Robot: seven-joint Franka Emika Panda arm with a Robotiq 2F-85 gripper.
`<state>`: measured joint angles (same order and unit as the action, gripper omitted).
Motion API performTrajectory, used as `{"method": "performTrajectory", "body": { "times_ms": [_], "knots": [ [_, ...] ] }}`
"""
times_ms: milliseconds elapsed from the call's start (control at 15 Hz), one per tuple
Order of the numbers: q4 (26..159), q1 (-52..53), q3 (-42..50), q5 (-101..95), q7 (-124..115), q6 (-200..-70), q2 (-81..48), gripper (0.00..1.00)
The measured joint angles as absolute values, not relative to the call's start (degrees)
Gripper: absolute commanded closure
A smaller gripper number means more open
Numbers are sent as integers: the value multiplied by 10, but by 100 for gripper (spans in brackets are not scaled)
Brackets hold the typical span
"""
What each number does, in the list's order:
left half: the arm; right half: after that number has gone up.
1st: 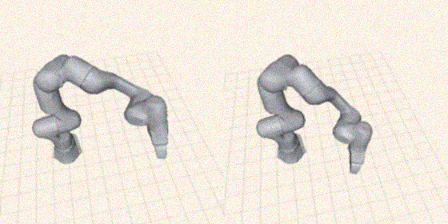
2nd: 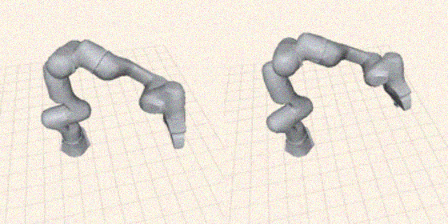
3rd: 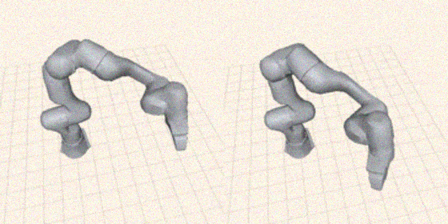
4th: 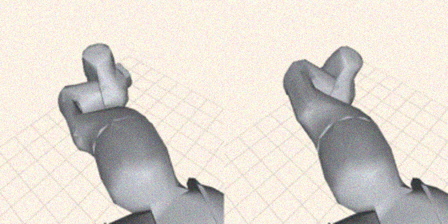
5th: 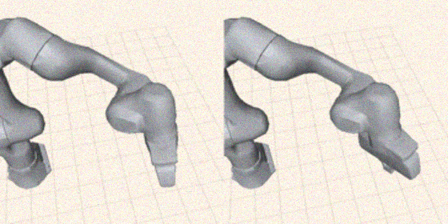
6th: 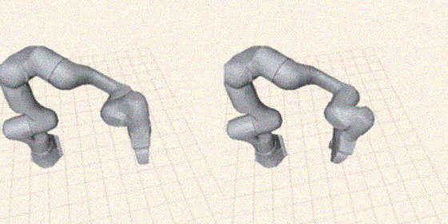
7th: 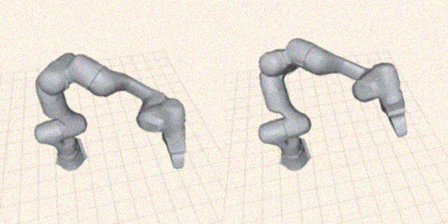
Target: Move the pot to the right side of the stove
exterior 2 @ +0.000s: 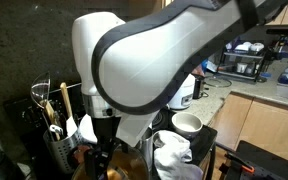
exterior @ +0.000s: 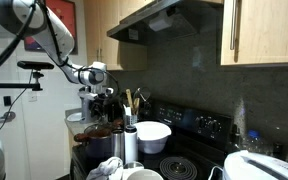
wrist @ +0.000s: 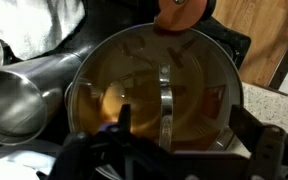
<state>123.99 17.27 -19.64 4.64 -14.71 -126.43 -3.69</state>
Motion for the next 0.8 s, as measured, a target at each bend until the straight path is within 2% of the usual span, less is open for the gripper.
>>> {"method": "performTrajectory", "body": {
  "times_ms": [200,267,400,800],
  "knots": [
    [1235,173,-196,42,-147,-1284,-66,0],
    [1233,173,-195,39,-147,-1287,-74,25],
    [1226,173,-193,29,-147,-1292,-87,34],
    [1207,174,-186,19,-147,-1297,-103,81]
  ]
}}
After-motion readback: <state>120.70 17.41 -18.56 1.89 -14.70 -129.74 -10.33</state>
